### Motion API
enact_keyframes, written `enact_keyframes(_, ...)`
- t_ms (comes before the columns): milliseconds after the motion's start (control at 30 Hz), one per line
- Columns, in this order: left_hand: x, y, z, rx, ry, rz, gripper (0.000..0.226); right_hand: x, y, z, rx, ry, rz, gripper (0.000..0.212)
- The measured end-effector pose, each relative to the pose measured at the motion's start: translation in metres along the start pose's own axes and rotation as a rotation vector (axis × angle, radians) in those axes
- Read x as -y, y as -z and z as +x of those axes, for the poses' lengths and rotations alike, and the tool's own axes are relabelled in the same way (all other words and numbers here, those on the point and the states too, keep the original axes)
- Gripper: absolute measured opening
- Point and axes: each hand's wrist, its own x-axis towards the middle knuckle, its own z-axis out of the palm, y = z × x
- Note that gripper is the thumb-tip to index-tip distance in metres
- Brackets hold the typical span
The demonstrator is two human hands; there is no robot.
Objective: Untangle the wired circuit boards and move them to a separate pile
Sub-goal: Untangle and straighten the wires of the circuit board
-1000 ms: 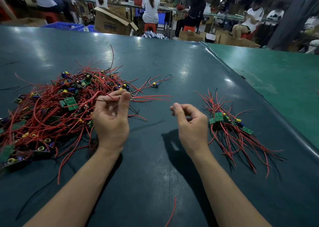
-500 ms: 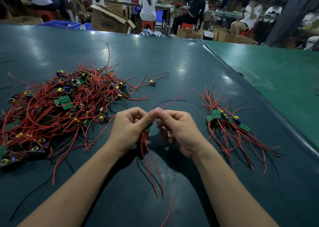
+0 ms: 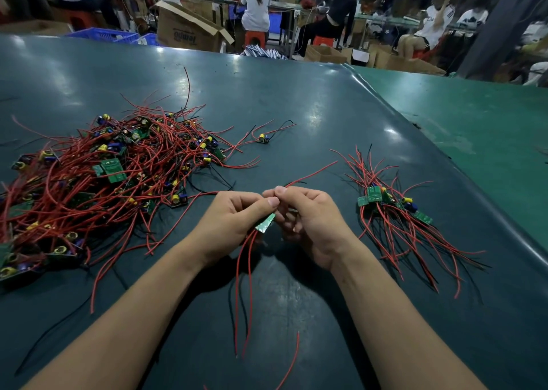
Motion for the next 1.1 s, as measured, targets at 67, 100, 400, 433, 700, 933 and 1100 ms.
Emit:
enact_keyframes(67,0.003,0.000,0.002,-0.015,-0.032,0.031,0.027,-0.001,0.000,-0.001,0.022,-0.014,-0.023,0.022)
enact_keyframes(100,0.003,0.000,0.002,-0.017,-0.046,0.054,0.026,0.000,0.001,-0.001,0.028,-0.011,-0.026,0.022)
enact_keyframes(400,0.000,0.000,0.000,-0.027,0.036,0.077,0.027,0.002,0.004,0.000,-0.012,0.035,-0.044,0.025)
enact_keyframes(433,-0.001,0.000,0.000,-0.025,0.048,0.079,0.028,0.001,0.004,0.001,-0.033,0.041,-0.041,0.025)
enact_keyframes(700,-0.001,0.001,0.001,0.001,0.082,0.132,0.030,-0.003,0.001,0.008,-0.177,0.032,-0.062,0.038)
enact_keyframes(933,0.000,0.003,0.001,0.030,0.077,0.149,0.031,-0.005,0.004,0.014,-0.401,0.090,0.001,0.043)
enact_keyframes(1100,-0.003,0.005,-0.001,0.053,0.079,0.110,0.031,0.001,0.013,0.014,-0.350,0.091,0.263,0.031)
